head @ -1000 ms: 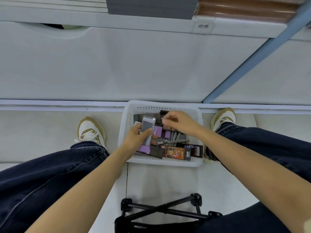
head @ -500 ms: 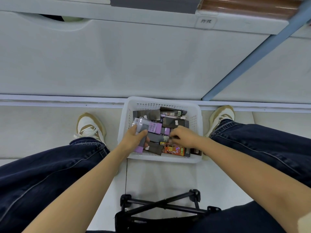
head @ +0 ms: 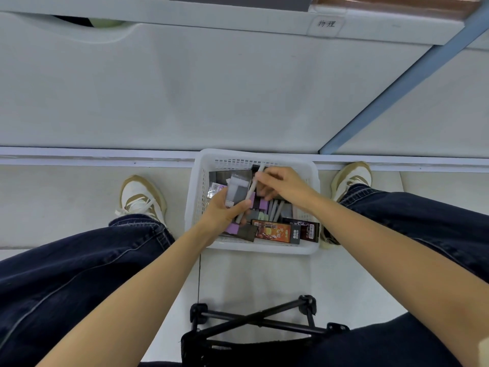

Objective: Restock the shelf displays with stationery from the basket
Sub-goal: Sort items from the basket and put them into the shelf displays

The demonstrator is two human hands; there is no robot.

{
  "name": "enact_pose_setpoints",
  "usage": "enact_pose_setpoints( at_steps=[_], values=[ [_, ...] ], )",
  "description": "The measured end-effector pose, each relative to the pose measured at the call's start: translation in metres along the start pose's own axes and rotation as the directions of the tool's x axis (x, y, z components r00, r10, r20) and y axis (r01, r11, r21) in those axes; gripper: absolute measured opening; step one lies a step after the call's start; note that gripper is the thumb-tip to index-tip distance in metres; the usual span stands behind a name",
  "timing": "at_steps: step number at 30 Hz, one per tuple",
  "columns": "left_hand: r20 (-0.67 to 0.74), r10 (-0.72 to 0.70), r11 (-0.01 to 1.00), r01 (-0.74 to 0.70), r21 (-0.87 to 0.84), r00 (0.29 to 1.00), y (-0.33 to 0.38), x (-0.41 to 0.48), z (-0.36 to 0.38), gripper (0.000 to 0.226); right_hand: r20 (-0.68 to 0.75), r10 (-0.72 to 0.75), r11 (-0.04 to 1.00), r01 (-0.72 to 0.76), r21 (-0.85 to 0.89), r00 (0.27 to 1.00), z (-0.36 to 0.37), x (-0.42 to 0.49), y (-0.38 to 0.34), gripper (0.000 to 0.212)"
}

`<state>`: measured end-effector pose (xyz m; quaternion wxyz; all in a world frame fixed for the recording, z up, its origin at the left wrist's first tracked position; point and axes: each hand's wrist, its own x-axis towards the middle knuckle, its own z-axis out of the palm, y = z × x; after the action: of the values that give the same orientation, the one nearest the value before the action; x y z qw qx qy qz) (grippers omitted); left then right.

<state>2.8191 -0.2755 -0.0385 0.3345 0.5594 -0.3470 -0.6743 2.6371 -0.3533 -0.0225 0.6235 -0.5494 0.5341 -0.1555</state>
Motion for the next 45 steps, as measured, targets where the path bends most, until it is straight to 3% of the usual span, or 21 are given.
enact_pose_setpoints(
  at_steps=[2,4,6,13,15,18,24,29,33,36,42,45],
  values=[
    [-0.022,-0.032,0.999,0.033,0.023,0.999,-0.003,0.001,-0.005,0.023,-0.068,0.085,0.968,-0.098,-0.230,0.994,-0.013,-0.003,0.014,0.018],
    [-0.033,-0.074,0.996,0.076,0.054,0.997,-0.007,0.001,-0.009,0.029,-0.102,0.219,0.851,-0.241,-0.467,0.970,-0.017,-0.006,0.031,0.024],
    [-0.052,-0.093,0.992,0.097,0.085,0.994,-0.012,0.001,-0.011,0.033,-0.134,0.302,0.751,-0.322,-0.576,0.944,-0.009,-0.007,0.046,0.029],
    [-0.115,-0.118,0.992,0.121,0.020,0.986,-0.018,0.003,-0.014,0.037,-0.297,0.163,0.888,-0.271,-0.373,0.941,0.017,-0.001,0.068,0.049],
    [-0.133,-0.122,0.992,0.124,0.005,0.984,-0.018,0.004,-0.016,0.038,-0.305,0.187,0.921,-0.275,-0.276,0.934,0.020,0.001,0.071,0.049],
    [-0.155,-0.123,0.992,0.127,0.018,0.980,-0.019,0.004,-0.016,0.039,-0.340,0.299,0.950,-0.312,0.018,0.892,0.028,0.007,0.067,0.052],
    [-0.162,-0.133,0.990,0.140,0.031,0.978,-0.021,0.003,-0.013,0.042,-0.476,0.294,0.943,-0.332,0.003,0.829,0.041,0.015,0.067,0.061],
    [-0.150,-0.152,0.988,0.154,-0.002,0.977,-0.017,0.004,-0.014,0.037,-0.340,0.375,0.925,-0.369,0.087,0.862,0.025,0.009,0.059,0.054],
    [-0.150,-0.215,0.975,0.204,-0.083,0.965,-0.009,0.005,-0.010,0.030,0.022,0.511,0.845,-0.507,0.169,0.859,0.010,0.000,0.027,0.048],
    [-0.142,-0.320,0.927,0.279,-0.251,0.937,0.004,0.002,-0.006,0.039,0.190,0.461,0.869,-0.484,0.103,0.867,0.002,-0.004,0.002,0.042],
    [-0.142,-0.329,0.894,0.259,-0.366,0.934,0.031,-0.014,0.003,0.029,0.106,0.169,0.985,-0.171,0.003,0.980,0.006,-0.013,-0.031,0.072],
    [-0.140,-0.298,0.894,0.225,-0.387,0.944,0.046,-0.019,0.007,0.036,0.059,0.041,0.999,-0.041,0.007,0.997,0.012,-0.018,-0.042,0.088]
  ],
)
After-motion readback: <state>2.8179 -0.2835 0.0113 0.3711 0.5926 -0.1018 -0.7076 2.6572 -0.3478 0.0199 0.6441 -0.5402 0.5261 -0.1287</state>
